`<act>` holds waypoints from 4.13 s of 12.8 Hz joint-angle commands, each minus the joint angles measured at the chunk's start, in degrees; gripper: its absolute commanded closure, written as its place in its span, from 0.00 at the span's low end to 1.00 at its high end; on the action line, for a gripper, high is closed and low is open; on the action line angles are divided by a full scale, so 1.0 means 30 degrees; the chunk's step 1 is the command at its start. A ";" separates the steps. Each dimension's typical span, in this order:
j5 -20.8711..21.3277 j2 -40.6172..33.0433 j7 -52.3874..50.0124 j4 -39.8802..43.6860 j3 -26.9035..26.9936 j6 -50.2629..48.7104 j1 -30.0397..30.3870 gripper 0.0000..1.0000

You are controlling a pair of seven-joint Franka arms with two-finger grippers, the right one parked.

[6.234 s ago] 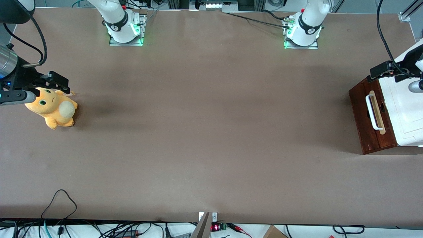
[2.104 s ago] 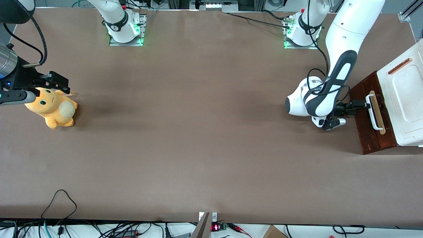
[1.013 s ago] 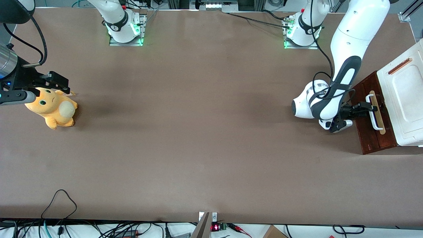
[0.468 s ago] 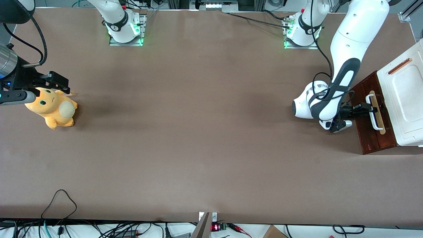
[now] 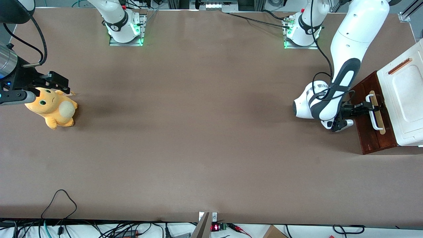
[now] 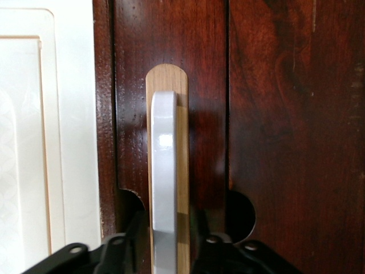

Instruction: Open lower drawer with left arm only

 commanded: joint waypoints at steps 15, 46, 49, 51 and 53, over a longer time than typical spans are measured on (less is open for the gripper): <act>0.0513 0.0009 0.0299 -0.0043 -0.0087 -0.0157 0.0207 0.98; -0.2586 0.0452 0.0620 0.1451 -0.2987 -0.3117 -0.2400 0.00; -0.5275 -0.0894 0.2456 0.2850 -0.3427 -0.1449 -0.2371 0.00; -0.8143 -0.1627 0.4537 0.4636 -0.3427 -0.0339 -0.2197 0.00; -1.1571 -0.2855 0.5248 0.5782 -0.3398 0.1270 -0.1554 0.00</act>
